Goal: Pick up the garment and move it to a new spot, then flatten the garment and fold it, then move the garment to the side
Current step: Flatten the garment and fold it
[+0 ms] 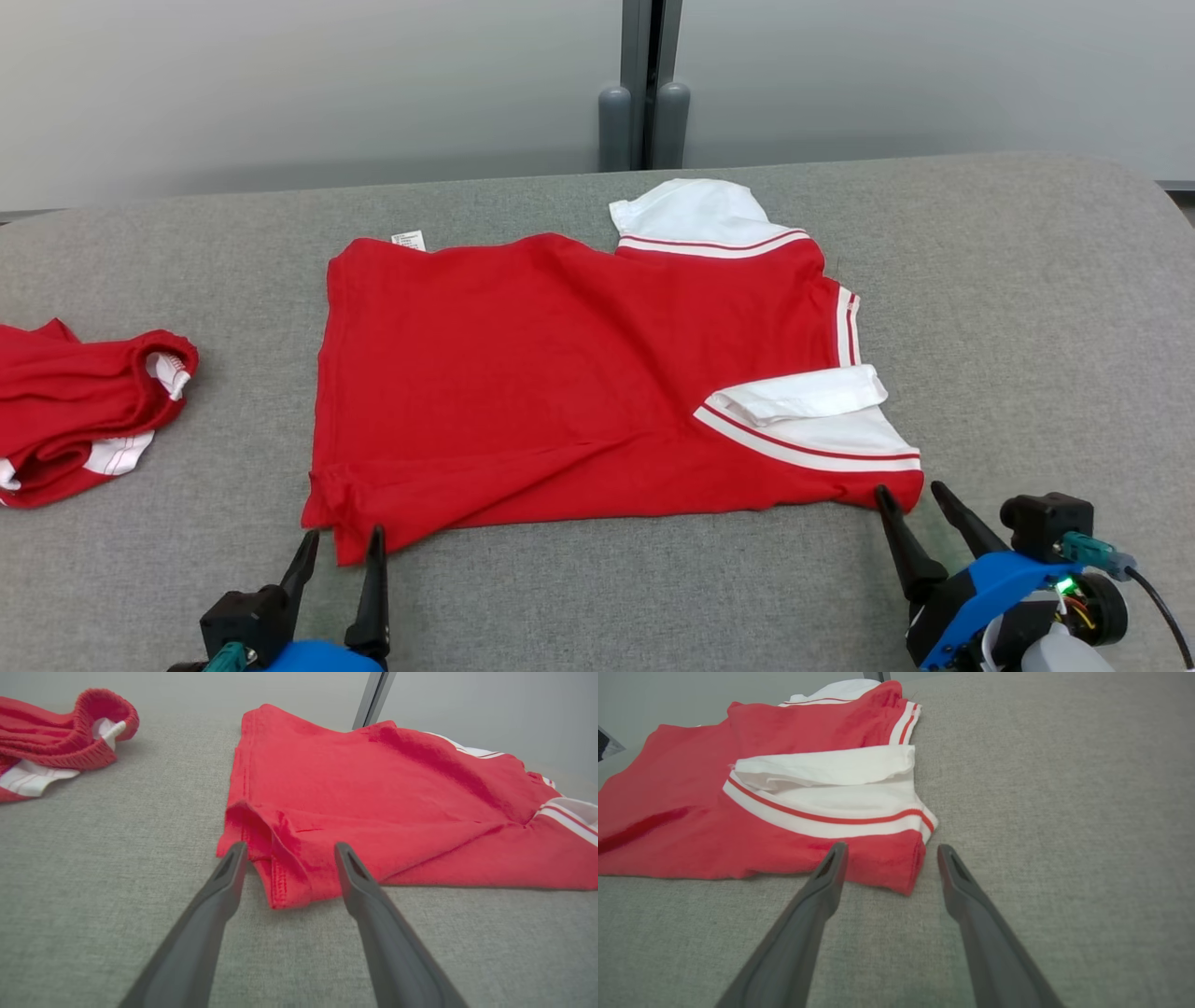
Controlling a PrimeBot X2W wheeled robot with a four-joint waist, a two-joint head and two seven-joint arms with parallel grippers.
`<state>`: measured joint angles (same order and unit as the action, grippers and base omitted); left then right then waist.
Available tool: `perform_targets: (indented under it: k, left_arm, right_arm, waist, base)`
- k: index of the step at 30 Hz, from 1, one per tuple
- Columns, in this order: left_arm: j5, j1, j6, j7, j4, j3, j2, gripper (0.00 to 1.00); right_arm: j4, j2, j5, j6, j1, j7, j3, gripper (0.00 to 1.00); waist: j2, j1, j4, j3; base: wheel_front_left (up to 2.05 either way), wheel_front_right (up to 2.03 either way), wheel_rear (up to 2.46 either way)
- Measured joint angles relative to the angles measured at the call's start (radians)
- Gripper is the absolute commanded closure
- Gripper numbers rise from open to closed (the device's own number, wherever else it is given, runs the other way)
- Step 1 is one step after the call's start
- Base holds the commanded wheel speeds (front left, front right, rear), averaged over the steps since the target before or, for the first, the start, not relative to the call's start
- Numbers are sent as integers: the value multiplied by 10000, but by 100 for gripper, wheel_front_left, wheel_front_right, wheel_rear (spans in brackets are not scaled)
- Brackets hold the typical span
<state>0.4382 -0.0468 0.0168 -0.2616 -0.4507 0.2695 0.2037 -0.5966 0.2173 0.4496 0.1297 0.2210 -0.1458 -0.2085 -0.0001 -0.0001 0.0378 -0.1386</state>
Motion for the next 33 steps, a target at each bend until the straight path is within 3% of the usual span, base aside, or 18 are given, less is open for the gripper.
perform_targets:
  k: [15,22,23,24,25,33]
  left_arm:
    - [-554,-1258,15,2,-1781,31,190,0]
    - [-410,-1597,240,-15,-2648,35,61,0]
    - [-368,-1636,293,-17,-2729,31,29,43]
    - [-311,-1665,362,-38,-2790,17,-10,69]
    - [-282,-1693,391,-44,-2830,15,-46,100]
    - [146,-1472,681,-10,-2146,-581,-322,100]
  right_arm:
    - [-1030,-422,-646,0,726,36,79,0]
    - [-1609,-639,-775,8,1050,-63,167,0]
    - [-1701,-679,-773,8,1083,-69,176,24]
    - [-1772,-704,-771,8,1120,-100,163,51]
    - [-1839,-725,-738,8,1159,-171,153,100]
    - [-1964,-727,-387,10,1061,-763,232,100]
  waist:
    - [0,1,85,-339]
    - [0,1,138,-410]
    - [0,1,132,-412]
    - [0,1,124,-415]
    - [0,1,110,-400]
    - [0,2,-72,63]
  base:
    - [0,0,0]
    - [0,0,0]
    - [0,0,0]
    - [0,0,0]
    - [0,0,0]
    - [0,0,0]
